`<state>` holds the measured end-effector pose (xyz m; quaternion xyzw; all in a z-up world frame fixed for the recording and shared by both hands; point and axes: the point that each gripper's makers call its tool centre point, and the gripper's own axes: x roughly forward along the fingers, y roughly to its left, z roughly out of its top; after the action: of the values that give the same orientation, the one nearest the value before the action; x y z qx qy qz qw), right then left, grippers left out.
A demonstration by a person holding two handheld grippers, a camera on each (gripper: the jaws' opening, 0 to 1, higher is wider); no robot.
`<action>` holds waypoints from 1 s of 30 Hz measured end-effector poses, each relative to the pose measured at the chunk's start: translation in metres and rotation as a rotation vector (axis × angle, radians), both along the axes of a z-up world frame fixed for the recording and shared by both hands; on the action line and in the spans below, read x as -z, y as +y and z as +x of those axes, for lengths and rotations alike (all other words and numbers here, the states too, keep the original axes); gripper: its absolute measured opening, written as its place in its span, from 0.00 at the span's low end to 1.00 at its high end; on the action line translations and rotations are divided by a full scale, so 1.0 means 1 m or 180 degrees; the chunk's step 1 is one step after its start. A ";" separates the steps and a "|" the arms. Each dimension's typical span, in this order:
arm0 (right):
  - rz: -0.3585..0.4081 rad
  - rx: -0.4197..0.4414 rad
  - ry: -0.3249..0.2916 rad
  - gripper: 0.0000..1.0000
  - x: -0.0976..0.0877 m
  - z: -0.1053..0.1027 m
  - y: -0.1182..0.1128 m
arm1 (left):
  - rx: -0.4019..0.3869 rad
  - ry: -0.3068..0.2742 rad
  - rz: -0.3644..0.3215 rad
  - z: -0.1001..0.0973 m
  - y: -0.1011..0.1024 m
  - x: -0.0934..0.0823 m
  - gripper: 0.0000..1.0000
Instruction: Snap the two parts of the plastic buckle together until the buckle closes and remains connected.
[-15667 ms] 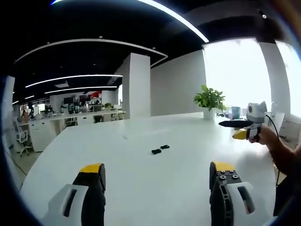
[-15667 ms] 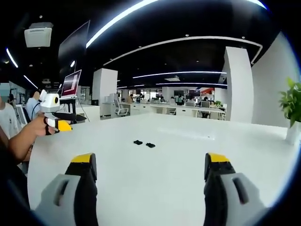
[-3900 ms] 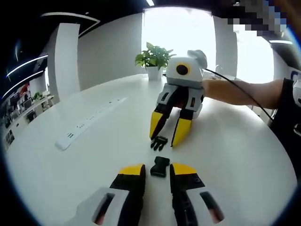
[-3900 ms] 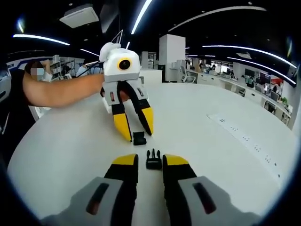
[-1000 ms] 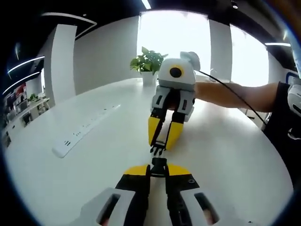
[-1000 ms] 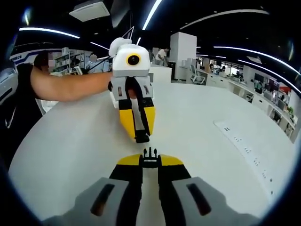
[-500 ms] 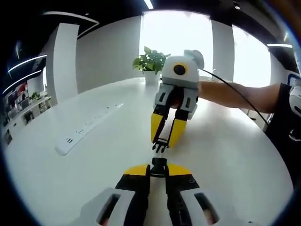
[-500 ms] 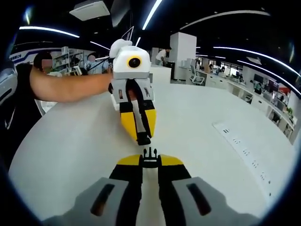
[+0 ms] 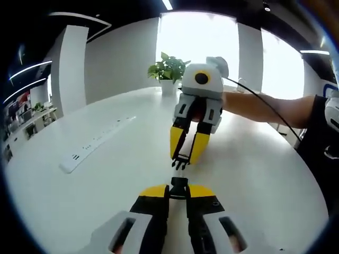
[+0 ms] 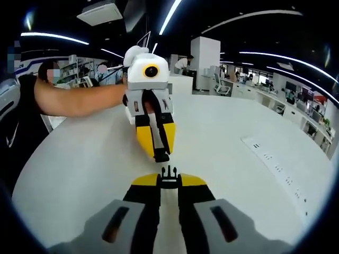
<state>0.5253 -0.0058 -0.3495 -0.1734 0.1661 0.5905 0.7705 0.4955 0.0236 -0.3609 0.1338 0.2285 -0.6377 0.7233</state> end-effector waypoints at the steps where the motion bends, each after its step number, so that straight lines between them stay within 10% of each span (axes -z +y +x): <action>1: 0.0015 0.0007 0.0012 0.11 -0.001 0.002 -0.001 | 0.0024 0.0017 0.0009 -0.002 0.000 0.000 0.11; 30: 0.0073 0.0035 0.0038 0.11 -0.002 -0.018 -0.014 | 0.0004 -0.0059 0.0075 0.009 0.002 -0.007 0.11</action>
<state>0.5078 -0.0199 -0.3470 -0.1601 0.1648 0.5892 0.7746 0.5044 0.0253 -0.3543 0.1484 0.2293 -0.6341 0.7234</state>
